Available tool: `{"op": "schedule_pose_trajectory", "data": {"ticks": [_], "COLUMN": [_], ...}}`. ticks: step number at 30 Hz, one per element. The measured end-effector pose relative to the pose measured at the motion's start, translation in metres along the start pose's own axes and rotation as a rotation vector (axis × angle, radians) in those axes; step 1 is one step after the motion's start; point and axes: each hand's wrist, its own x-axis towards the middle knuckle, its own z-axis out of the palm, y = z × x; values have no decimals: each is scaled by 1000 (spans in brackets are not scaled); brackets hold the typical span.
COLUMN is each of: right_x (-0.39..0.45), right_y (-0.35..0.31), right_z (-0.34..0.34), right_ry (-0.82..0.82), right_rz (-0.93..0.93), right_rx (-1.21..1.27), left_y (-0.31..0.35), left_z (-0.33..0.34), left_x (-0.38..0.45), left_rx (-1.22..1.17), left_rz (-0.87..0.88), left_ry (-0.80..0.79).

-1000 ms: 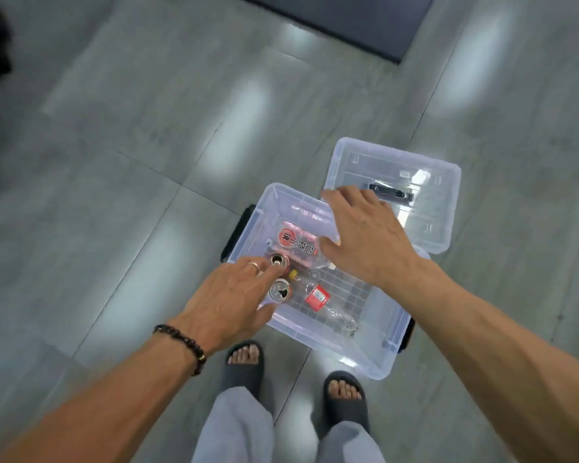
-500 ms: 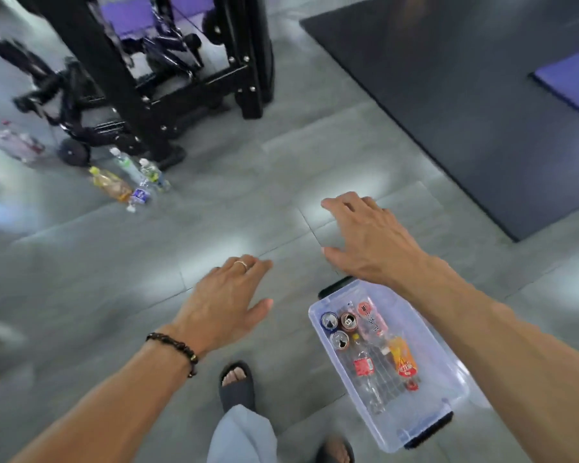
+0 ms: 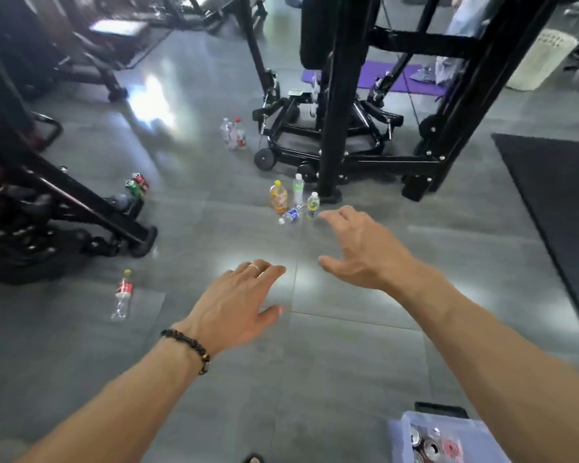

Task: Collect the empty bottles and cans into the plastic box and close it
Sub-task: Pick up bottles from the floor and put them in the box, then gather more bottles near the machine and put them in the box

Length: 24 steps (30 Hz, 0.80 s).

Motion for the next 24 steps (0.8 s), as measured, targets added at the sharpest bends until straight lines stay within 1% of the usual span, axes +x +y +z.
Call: {"op": "schedule_pose_trajectory", "data": {"ticks": [5,11,18,24], "right_x": [87,187,316,414], "right_y": [-91,-173,-234,-270], "right_z": [2,21,58,95], "right_ry": [-46,-115,-252,-382], "right_rz": [-167,-344,-565,-689], "right_rx": [16,-45,-79,-106], "left_y": [-98,-185,-275,-341], "left_z": [-34,-48,-44,-38], "left_x": [-32,-55,-38,-16], "left_rx": [-3,-42,-65,-130], "left_rz": [-177,-382,-653,-872], "left_ry": [57,102,81,110]}}
